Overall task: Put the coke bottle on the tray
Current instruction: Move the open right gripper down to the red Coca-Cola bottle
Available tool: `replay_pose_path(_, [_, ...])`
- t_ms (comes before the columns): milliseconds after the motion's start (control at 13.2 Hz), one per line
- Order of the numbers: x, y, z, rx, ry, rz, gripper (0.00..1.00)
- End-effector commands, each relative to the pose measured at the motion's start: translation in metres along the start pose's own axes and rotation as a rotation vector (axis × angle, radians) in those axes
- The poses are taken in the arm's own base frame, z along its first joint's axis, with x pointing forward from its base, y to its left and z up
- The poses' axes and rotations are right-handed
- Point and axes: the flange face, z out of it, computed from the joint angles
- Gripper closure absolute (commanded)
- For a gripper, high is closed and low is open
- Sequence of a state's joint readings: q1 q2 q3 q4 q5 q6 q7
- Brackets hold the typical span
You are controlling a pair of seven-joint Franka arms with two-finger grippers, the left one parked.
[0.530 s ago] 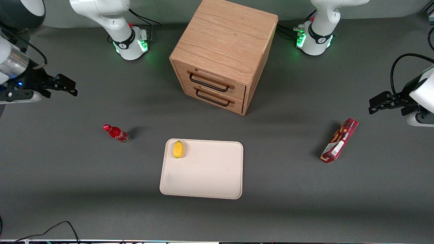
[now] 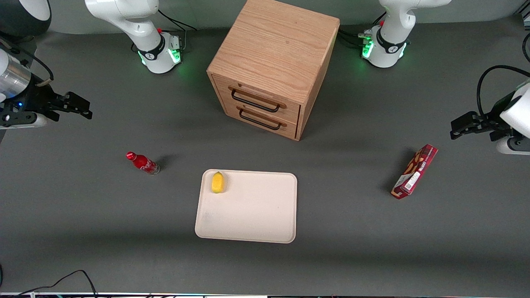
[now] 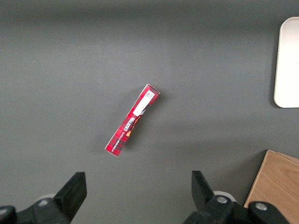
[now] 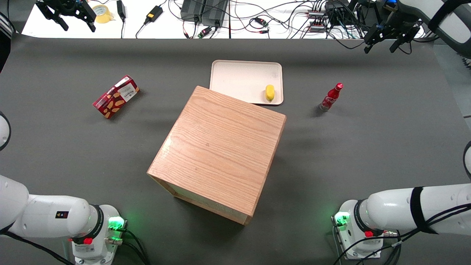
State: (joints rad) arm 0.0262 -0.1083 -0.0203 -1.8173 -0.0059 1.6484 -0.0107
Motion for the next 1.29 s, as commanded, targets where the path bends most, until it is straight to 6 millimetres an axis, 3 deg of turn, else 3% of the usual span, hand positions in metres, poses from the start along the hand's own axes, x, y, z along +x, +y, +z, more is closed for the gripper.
replay_pose_path(0, [0.026,0.001,0.043,0.012,-0.053,0.015,0.0])
replay_pose_path(303, [0.039,-0.014,0.15,0.011,0.031,-0.008,0.02])
replay_pose_path(530, [0.034,-0.018,0.208,0.009,0.076,-0.016,0.01])
replay_pose_path(833, [0.026,-0.026,0.234,0.008,0.09,-0.022,0.02])
replay_pose_path(1061, [0.024,-0.026,0.241,0.007,0.097,-0.023,0.3])
replay_pose_path(1212, [0.024,-0.027,0.248,0.007,0.097,-0.023,0.62])
